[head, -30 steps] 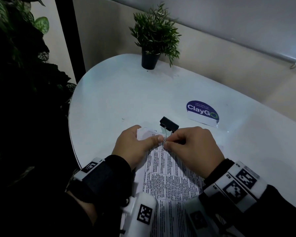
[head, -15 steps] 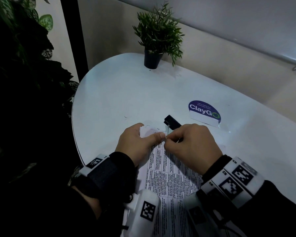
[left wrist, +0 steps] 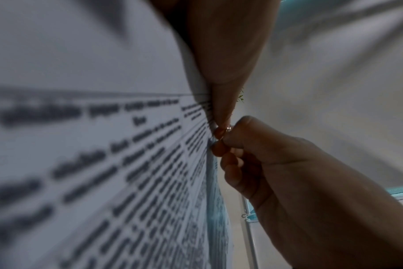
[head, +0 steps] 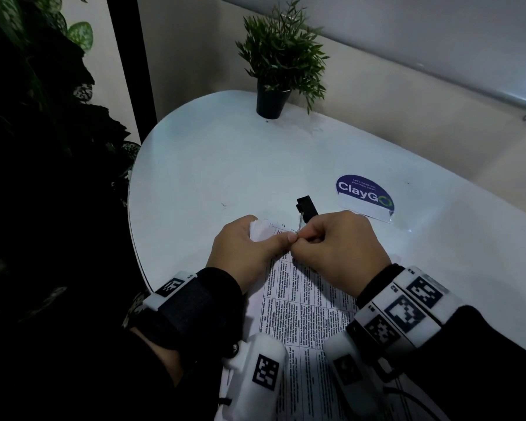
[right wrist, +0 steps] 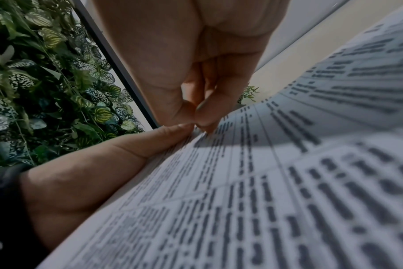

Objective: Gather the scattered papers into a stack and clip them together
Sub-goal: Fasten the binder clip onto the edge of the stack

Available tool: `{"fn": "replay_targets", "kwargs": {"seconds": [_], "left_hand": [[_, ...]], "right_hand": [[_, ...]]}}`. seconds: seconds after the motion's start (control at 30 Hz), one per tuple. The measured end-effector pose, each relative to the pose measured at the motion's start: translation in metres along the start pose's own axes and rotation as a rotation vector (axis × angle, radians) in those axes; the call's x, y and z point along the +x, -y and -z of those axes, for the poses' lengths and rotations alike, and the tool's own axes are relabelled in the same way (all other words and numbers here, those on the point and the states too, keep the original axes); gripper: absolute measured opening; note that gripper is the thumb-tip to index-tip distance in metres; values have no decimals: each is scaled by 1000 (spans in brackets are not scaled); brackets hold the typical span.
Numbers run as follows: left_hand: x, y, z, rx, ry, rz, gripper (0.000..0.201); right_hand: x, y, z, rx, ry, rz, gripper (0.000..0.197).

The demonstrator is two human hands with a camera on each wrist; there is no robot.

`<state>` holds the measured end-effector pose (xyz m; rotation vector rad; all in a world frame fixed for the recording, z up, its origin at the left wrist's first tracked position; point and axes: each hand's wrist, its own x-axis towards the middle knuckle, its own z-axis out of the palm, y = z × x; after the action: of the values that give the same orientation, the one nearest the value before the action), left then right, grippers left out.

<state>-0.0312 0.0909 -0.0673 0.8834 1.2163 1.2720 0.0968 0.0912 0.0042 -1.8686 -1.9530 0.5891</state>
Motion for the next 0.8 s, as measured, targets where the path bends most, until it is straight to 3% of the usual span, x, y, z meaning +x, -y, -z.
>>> {"fn": "replay_targets", "kwargs": {"seconds": [0.1,0.27,0.5,0.67,0.8], "left_hand": [[-1,-2,0,24,-2,-7,31],[1,1,-1,22,-15,-13,47],[0,0,-1,31,-22,1,39],[0,0,-1,43,-24,-5,43],[-2,-4,-1,105,-45,-39,31]], "right_hand": [[1,1,-1,-24,-2,4,11],[2,3,-1,-51,17,12,10],[3,3,-2,-70,7,35,10],[2,1,-3,-78,-34,60,12],[-4,4,4,-63,-129,89,15]]}}
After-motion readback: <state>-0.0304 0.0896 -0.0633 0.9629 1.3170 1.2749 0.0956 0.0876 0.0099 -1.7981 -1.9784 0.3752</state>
